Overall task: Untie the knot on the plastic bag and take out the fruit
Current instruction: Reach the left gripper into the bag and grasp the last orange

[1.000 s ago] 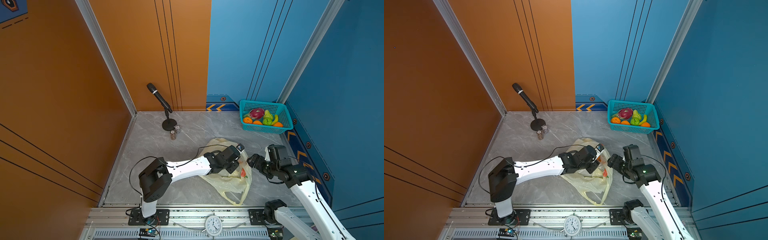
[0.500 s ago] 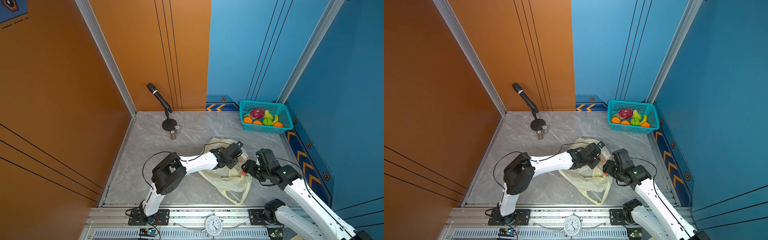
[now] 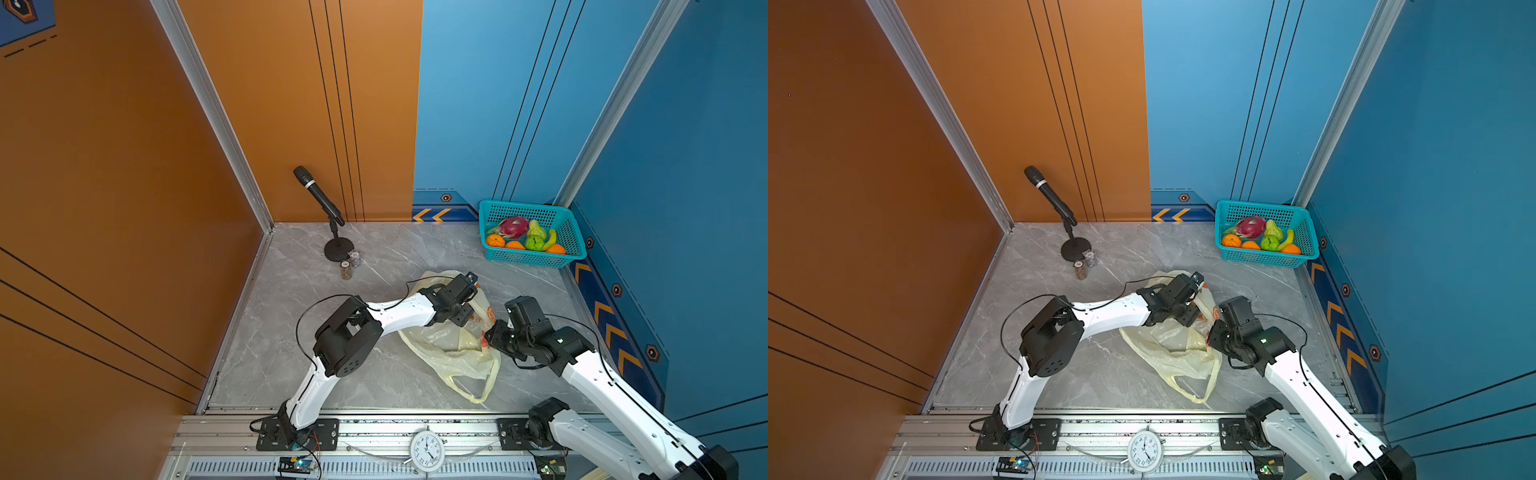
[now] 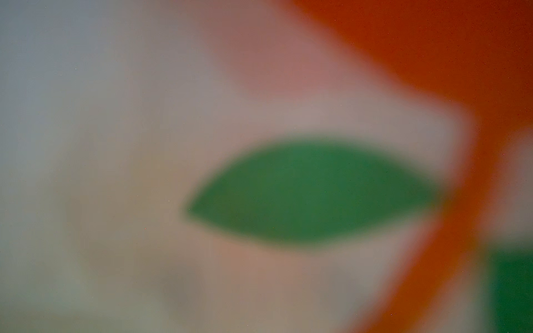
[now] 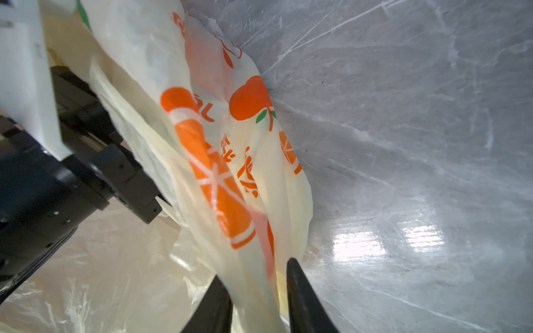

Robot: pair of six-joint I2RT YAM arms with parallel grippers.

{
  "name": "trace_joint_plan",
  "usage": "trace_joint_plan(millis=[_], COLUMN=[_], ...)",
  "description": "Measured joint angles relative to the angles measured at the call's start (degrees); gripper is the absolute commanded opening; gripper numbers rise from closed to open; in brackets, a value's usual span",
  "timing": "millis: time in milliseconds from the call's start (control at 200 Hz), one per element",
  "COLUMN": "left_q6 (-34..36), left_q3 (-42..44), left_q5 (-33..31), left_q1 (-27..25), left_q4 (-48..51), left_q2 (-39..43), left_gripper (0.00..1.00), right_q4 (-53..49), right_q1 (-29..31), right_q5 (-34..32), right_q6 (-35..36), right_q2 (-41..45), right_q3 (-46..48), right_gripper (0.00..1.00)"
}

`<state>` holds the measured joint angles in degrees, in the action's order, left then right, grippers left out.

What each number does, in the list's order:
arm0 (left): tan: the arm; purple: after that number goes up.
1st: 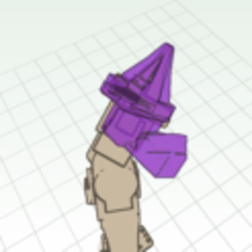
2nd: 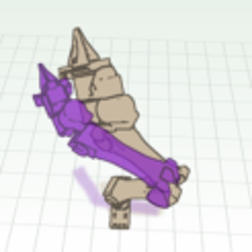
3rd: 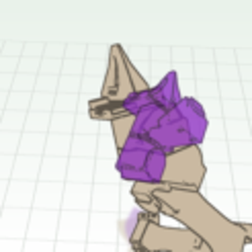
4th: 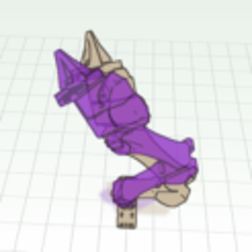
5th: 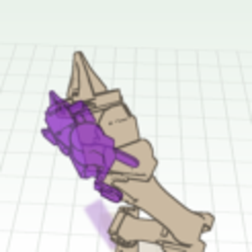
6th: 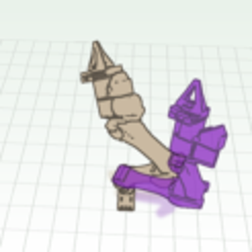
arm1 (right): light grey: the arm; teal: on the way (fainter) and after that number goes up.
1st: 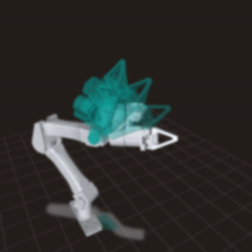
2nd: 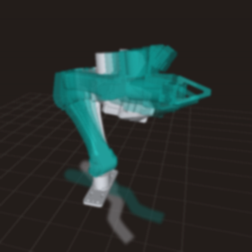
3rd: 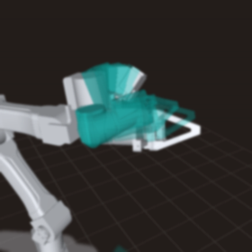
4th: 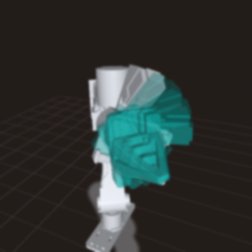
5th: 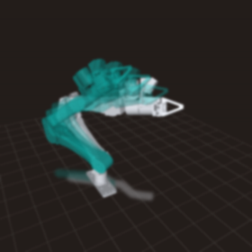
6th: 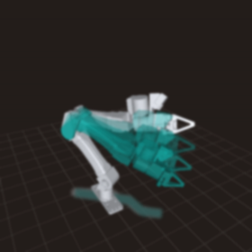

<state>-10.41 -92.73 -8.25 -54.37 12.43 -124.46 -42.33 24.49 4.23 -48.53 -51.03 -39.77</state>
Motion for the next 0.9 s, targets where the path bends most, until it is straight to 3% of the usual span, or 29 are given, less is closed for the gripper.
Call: trace_joint_plan(millis=[180, 385, 516, 756, 901], left_q6=[-1.4, -2.4, -2.7, -3.4, -3.6], left_q3=[-0.7, -0.9, -0.9, 0.2, 2.6], left_q5=[1.9, 2.5, 3.0, 4.8, 6.2], left_q1=[0.7, 1.2, 1.2, 1.2, 1.2], left_q4=[-1.0, -0.8, -0.8, -1.5, -2.4], left_q2=[-1.9, -3.0, -3.0, -2.3, 0.2], left_gripper=[0.76, 0.57, 0.49, 0.46, 0.45], right_q4=[0.2, 0.5, 0.6, 1.4, 2.3], right_q1=[0.6, 0.7, 0.7, 0.7, 0.7], right_q5=[0.0, 0.0, -0.2, -1.6, -2.9], right_q6=[0.0, -0.2, -0.6, -1.1, -1.3], right_q2=[0.0, 0.0, 0.0, 0.2, 0.2], right_q3=[0.0, 0.0, 0.0, 0.0, 0.0], right_gripper=[0.33, 0.36, 0.45, 0.47, 0.4])
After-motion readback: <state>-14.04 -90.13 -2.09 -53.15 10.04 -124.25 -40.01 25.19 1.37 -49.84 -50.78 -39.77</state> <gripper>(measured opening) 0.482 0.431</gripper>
